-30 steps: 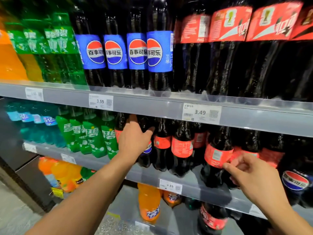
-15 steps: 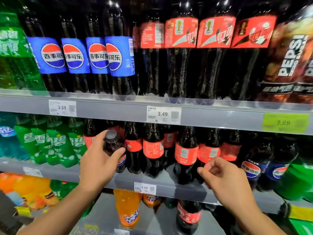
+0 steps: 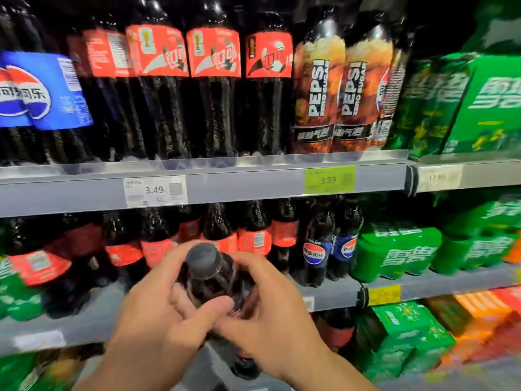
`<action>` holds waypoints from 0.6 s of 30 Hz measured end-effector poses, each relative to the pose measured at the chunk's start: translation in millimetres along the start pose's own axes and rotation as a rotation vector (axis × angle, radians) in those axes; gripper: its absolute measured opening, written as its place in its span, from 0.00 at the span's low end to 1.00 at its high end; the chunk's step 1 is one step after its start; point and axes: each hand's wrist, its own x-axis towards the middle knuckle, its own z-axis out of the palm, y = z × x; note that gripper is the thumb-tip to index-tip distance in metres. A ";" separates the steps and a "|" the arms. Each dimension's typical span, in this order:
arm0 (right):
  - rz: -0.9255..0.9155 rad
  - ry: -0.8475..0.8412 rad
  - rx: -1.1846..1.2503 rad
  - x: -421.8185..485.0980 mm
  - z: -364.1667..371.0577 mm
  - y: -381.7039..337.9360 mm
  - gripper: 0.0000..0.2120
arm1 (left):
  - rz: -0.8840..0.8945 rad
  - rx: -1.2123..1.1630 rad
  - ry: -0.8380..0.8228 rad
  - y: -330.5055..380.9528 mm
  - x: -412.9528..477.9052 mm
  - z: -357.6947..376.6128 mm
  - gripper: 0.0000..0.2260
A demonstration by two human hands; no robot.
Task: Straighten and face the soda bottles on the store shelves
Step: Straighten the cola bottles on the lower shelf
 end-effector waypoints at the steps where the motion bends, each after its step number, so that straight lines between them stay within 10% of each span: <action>1: 0.011 0.051 -0.012 -3.9 -6.3 2.9 0.30 | 0.015 -0.048 -0.040 1.5 2.5 14.2 0.30; 10: 0.292 0.384 -0.066 -9.5 -49.9 52.0 0.28 | 0.153 -0.084 -0.021 -7.2 41.4 68.8 0.21; 14: 0.388 0.439 -0.059 5.0 -52.5 66.5 0.33 | 0.219 0.347 0.199 -33.0 72.8 65.4 0.20; 18: 0.419 0.467 -0.093 23.8 -50.5 71.3 0.36 | 0.119 0.809 0.071 -10.0 95.2 81.1 0.19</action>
